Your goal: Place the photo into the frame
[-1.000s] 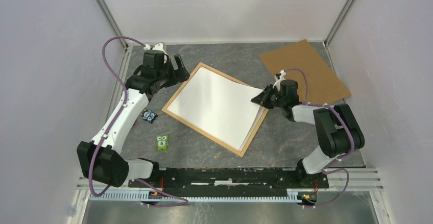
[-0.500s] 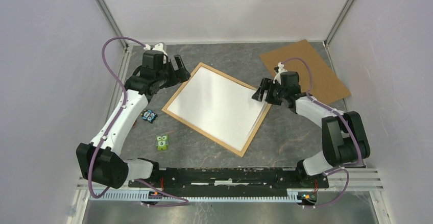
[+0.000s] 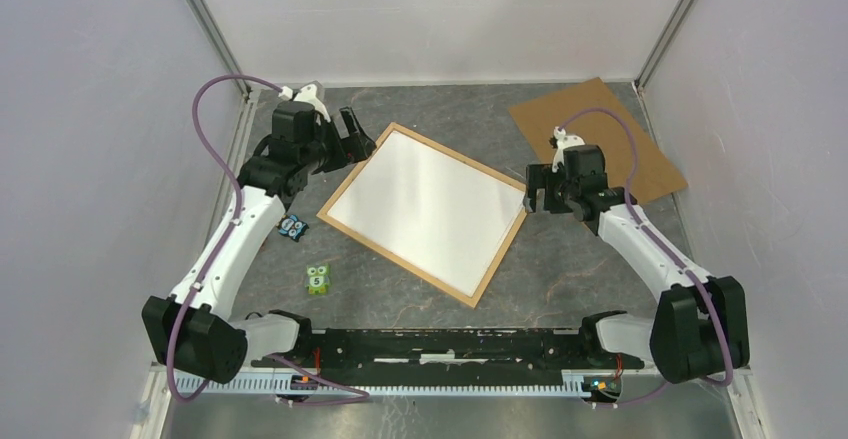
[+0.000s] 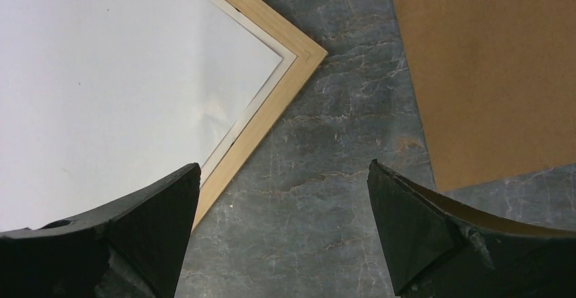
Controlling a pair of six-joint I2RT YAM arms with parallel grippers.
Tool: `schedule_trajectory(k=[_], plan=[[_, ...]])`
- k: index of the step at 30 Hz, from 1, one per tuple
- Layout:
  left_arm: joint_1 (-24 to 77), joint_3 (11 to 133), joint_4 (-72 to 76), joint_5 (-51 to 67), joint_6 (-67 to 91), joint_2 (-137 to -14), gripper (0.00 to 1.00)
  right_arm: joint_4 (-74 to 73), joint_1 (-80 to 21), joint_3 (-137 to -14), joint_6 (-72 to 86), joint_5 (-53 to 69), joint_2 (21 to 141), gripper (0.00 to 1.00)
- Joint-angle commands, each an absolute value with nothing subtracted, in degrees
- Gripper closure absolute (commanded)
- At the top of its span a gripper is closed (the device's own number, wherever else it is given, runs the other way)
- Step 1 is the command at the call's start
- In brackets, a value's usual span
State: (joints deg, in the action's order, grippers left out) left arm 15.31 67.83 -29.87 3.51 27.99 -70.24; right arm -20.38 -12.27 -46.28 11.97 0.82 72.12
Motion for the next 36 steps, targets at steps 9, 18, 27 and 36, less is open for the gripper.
schedule_trajectory(k=[9, 18, 27, 36], plan=[[25.04, 65.43, -25.51, 2.93, 28.56, -67.96, 0.01, -11.87, -11.08, -45.75, 10.86, -9.06, 76.20, 0.02], [38.47, 65.06, -23.37, -1.07, 21.71, -68.78, 0.00, -9.16, -0.30, -47.10, 11.33, -1.29, 79.93, 0.02], [39.65, 59.64, -15.01, 0.23, 22.12, -69.00, 0.00, -11.00, 5.07, -49.85, 8.76, -0.40, 87.15, 0.02], [39.58, 60.70, -16.01, 2.78, 23.66, -68.26, 0.00, -5.02, 2.51, -38.81, 16.29, 12.65, 86.24, 0.04]])
